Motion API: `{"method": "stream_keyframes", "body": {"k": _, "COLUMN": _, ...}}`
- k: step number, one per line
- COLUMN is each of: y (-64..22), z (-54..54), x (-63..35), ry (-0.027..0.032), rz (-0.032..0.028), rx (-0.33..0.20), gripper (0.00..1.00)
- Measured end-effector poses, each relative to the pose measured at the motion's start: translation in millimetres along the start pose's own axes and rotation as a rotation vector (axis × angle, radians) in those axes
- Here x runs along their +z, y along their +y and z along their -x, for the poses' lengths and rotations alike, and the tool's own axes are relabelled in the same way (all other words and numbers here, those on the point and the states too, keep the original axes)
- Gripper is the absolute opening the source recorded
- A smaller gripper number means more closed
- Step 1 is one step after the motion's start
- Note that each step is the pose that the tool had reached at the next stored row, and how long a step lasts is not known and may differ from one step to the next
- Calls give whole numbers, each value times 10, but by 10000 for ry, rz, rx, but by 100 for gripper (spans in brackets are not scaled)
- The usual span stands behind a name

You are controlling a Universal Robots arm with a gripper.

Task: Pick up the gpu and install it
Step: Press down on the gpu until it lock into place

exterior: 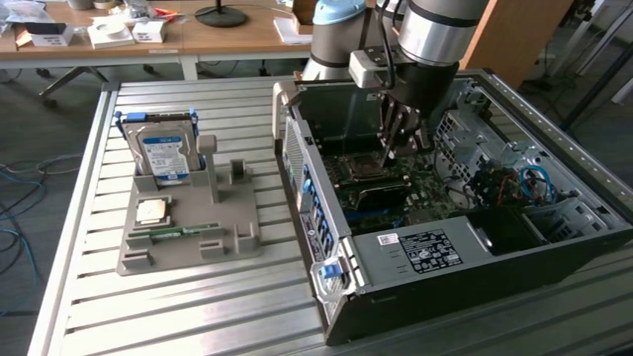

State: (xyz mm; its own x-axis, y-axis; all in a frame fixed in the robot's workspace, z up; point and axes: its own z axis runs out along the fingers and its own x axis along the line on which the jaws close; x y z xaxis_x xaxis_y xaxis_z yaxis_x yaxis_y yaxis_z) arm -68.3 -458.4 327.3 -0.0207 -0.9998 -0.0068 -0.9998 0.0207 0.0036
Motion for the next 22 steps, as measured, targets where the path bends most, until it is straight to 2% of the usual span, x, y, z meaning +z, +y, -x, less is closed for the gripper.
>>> {"method": "stream_keyframes", "body": {"k": 9, "y": -1, "z": 0, "x": 81, "ry": -2, "rz": -1, "rx": -1, "gripper": 11}}
{"method": "stream_keyframes", "body": {"k": 16, "y": 0, "z": 17, "x": 86, "ry": -2, "rz": -1, "rx": 0, "gripper": 11}}
{"method": "stream_keyframes", "body": {"k": 22, "y": 5, "z": 46, "x": 112, "ry": -56, "rz": 0, "rx": -1, "gripper": 11}}
